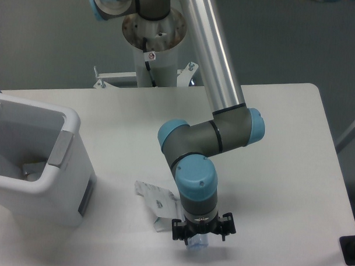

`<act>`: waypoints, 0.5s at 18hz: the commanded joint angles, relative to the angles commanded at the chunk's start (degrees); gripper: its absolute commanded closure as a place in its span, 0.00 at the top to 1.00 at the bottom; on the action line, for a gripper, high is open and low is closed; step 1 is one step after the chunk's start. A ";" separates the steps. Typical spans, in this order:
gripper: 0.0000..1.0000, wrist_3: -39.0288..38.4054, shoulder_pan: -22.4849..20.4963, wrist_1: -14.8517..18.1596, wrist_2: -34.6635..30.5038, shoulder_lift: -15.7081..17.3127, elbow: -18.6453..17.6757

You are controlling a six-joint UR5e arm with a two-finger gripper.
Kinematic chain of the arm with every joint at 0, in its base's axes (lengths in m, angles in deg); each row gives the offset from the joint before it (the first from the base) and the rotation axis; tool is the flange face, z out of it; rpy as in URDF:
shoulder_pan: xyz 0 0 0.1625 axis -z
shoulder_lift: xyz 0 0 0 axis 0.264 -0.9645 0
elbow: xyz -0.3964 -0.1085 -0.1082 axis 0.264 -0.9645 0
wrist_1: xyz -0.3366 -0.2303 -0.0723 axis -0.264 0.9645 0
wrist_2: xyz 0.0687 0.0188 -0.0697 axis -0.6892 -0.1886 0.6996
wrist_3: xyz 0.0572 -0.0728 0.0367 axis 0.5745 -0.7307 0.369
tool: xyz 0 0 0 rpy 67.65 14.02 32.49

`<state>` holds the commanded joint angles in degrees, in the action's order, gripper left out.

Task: Place the trash in the trash can
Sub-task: 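Close the gripper around the bottle and lift it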

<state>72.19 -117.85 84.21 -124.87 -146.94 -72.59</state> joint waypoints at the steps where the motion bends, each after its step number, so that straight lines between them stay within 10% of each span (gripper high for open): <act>1: 1.00 -0.09 0.00 0.00 0.00 -0.17 0.00; 9: 1.00 0.18 0.26 0.00 0.00 -0.35 -0.53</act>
<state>72.36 -117.58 84.21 -124.87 -147.29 -73.12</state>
